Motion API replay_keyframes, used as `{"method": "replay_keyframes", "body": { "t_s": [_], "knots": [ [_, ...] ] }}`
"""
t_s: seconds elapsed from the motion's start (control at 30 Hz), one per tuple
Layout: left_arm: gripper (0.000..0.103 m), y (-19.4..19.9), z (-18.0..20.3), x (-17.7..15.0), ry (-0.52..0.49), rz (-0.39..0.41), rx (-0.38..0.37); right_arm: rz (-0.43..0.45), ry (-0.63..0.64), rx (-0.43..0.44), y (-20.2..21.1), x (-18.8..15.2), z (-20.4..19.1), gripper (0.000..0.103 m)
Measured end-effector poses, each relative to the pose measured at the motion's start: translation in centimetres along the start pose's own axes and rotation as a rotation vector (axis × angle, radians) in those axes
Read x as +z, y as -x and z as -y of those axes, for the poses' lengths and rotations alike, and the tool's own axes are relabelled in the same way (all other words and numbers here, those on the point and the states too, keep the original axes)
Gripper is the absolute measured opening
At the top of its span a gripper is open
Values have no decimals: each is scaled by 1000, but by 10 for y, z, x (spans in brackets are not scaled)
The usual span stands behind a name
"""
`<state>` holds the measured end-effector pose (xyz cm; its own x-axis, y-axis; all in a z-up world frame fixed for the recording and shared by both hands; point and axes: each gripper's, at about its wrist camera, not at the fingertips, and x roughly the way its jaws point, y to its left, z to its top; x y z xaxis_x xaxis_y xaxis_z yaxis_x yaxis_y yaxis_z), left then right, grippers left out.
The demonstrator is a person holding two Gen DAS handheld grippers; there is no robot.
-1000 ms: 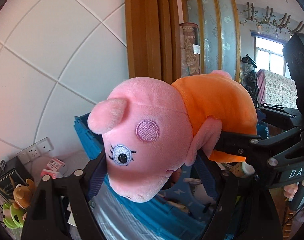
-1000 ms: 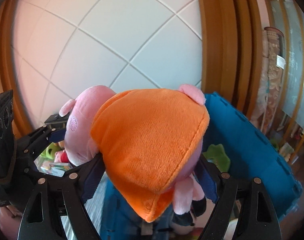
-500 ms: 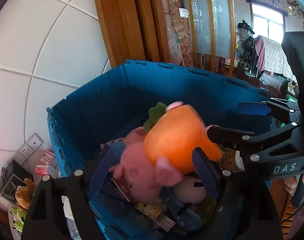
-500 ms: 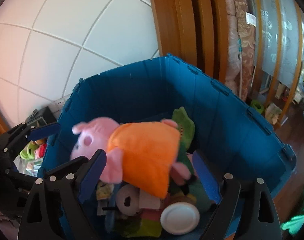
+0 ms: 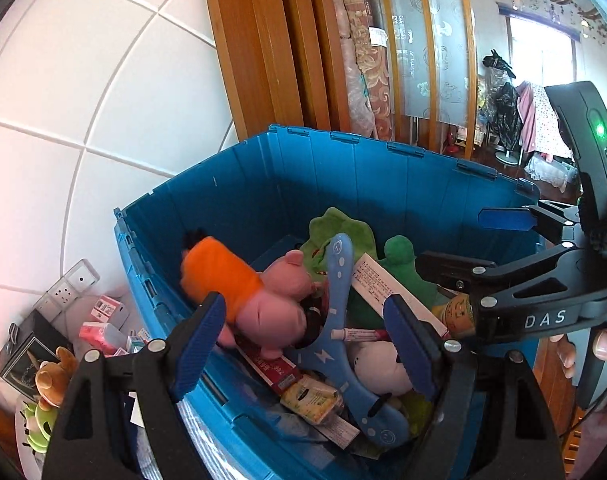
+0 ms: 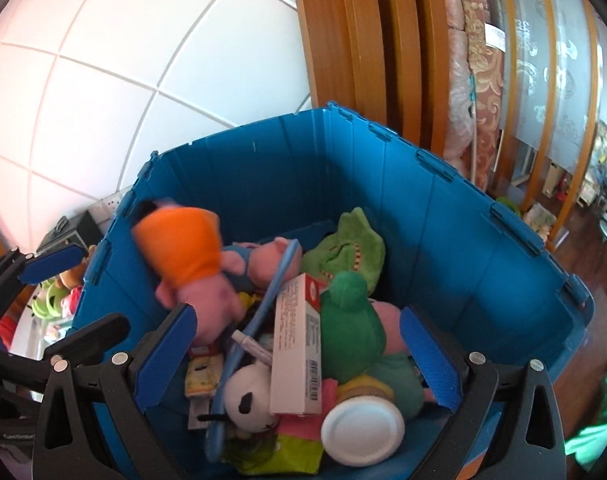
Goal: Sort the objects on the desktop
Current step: 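Move both tools back from the crate to the pile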
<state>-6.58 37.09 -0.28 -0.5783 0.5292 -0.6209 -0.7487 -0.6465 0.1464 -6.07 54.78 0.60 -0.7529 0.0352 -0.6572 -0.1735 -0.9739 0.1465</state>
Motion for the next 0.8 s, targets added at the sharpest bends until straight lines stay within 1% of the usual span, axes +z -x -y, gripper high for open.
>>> {"method": "replay_keyframes", "body": {
  "t_s": [0.17,0.3,0.4,0.43,0.63,0.7,0.8],
  "knots": [
    [81,10,-8,-8,31,21,15,14,5,-12,7,-3,-7,103],
    [81,24,-22,-19,79,55,35,39,13,-20,14,-7,-15,103],
    [81,38,-39,-33,123,91,83,58,24,-18,20,-11,-27,103],
    [81,44,-46,-39,145,102,112,65,28,-15,22,-12,-32,103],
    [81,74,-102,-82,282,162,220,127,86,33,36,-17,-81,103],
    [81,82,-122,-99,326,165,256,149,109,57,40,-18,-102,103],
    [81,92,-154,-127,379,139,315,174,139,92,42,-21,-135,103]
  ]
}}
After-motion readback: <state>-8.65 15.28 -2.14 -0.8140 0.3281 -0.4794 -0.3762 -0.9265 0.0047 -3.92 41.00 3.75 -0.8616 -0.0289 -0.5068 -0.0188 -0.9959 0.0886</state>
